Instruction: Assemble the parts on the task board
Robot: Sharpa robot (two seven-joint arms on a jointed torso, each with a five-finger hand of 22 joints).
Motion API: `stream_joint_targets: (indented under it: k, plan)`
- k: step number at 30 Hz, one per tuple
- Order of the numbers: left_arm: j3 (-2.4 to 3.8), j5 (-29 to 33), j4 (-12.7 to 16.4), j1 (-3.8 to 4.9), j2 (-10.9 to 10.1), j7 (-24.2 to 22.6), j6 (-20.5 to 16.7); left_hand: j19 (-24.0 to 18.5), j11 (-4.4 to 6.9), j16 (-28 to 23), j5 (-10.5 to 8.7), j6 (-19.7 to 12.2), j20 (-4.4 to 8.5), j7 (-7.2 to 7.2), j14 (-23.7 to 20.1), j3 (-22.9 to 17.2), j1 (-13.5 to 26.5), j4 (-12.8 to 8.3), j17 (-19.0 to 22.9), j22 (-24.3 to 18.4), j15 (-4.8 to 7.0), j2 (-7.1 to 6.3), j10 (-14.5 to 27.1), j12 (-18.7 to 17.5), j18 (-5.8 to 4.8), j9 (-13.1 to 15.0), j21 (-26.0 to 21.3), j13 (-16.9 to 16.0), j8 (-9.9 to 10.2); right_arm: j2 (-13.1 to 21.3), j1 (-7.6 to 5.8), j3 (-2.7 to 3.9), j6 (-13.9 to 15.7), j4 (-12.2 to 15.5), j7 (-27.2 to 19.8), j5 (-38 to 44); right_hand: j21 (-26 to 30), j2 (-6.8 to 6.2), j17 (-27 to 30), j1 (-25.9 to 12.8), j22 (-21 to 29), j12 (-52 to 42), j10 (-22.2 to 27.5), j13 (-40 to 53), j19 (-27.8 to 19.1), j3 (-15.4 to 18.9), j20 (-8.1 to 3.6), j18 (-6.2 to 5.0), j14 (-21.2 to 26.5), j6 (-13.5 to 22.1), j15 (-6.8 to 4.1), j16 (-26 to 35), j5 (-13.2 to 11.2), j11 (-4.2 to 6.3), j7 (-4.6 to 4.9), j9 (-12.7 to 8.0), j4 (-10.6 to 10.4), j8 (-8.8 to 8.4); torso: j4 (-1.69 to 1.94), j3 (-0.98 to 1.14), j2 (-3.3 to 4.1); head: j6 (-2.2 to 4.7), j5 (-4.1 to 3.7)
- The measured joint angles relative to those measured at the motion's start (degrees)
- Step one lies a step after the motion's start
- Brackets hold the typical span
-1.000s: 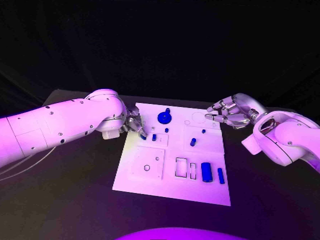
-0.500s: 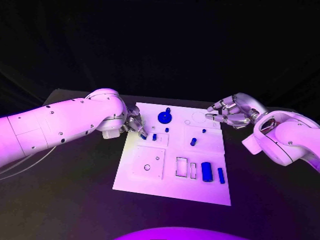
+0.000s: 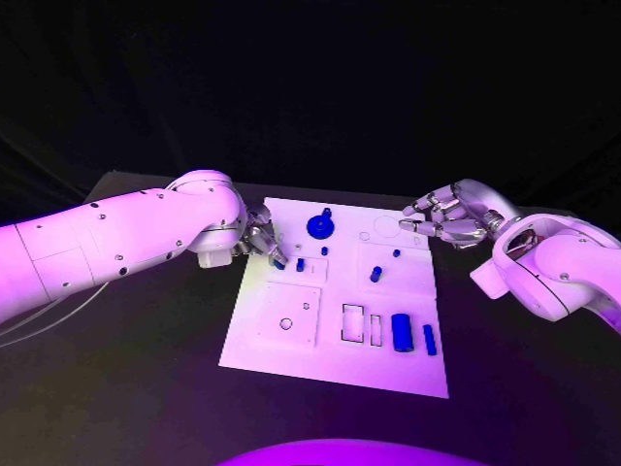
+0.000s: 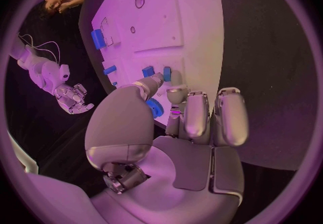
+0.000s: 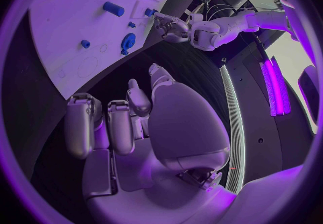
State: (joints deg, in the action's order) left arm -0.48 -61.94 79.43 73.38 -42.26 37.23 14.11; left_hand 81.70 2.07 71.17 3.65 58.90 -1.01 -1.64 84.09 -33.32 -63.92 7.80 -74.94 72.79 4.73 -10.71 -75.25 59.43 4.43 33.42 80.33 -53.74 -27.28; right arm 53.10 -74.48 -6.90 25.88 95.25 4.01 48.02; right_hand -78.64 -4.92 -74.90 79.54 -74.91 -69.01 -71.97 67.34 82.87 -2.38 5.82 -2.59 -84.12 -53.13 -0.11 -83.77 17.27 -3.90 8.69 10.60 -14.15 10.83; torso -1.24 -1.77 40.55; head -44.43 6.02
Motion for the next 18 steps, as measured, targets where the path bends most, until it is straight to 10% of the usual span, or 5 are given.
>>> stream_joint_targets:
  k: [18]
  plan:
    - [-0.03,-0.12,-0.17,-0.03,0.13,0.16,0.03,0.21,0.2,0.0,0.0,0.2,-0.21,-0.2,-0.01,1.26,1.52,1.25,0.01,0.22,-0.01,-0.61,-0.2,0.27,0.0,0.0,0.22,-0.31,-0.23,-0.01,0.02,0.0,0.01,-0.02,-0.05,-0.06,0.0,0.23,-0.03,-0.23,-0.04,0.0,0.0,0.0,-0.21,0.16,-0.21,-0.01,0.0,0.0,0.0,0.0,0.0,0.0,0.0,-0.06,-0.16,0.0,0.01,0.0,0.0,-0.01,-0.1]
